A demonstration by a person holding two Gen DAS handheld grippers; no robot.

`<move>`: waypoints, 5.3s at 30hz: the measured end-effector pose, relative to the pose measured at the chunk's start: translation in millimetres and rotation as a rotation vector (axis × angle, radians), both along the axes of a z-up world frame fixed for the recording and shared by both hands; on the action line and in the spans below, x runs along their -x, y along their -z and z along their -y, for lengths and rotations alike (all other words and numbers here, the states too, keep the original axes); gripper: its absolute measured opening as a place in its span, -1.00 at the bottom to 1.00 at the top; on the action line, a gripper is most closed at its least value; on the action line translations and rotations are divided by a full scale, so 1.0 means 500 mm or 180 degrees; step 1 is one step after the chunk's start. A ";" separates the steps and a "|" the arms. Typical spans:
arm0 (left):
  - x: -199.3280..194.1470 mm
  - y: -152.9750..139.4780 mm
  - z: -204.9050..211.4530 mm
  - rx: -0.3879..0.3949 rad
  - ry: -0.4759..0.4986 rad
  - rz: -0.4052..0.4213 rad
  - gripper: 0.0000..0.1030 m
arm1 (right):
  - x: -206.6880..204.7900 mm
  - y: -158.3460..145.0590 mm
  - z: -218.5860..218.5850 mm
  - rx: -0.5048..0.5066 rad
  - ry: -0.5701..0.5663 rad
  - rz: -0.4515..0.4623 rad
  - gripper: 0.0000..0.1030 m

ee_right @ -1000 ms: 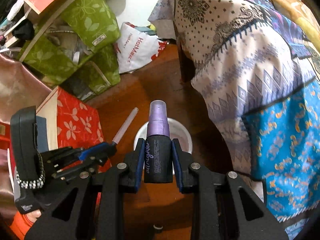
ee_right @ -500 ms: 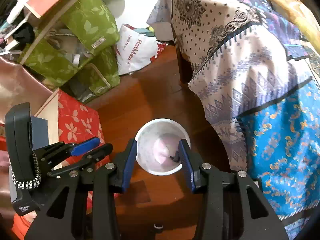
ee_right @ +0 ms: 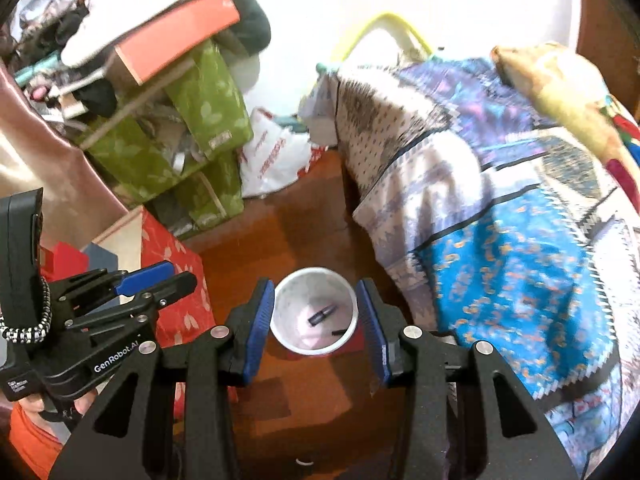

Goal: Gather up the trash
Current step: 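Open both tools to drop the pen and spray bottle into the bin, then move both open tools back toward the items on the bed, then grasp the white earphones with the left tool while the right tool grasps the plastic bag, then carry the earphones and plastic bag with both tools over the white bin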

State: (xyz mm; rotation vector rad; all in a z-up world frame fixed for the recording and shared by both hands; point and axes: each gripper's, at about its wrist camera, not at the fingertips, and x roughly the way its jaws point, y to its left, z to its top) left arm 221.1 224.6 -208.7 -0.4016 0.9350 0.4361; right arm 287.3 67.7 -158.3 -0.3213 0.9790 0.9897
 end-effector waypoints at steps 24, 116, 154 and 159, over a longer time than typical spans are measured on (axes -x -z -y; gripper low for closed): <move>-0.130 -0.226 0.372 -0.0354 0.0986 0.0628 -0.11 | -0.048 -0.198 0.393 -0.0605 0.1037 0.0679 -0.24; -0.624 -0.045 0.785 0.0079 0.2163 0.0610 -0.85 | -0.539 0.011 0.769 -0.0296 0.2223 0.0091 -0.74; -0.135 -0.197 0.388 -0.0350 0.1100 0.0755 -0.85 | -0.105 -0.208 0.454 -0.0564 0.1141 0.0605 -0.74; -0.096 -0.167 0.303 -0.0301 0.0802 0.0683 -0.85 | -0.078 -0.182 0.363 -0.0482 0.0837 0.0533 -0.74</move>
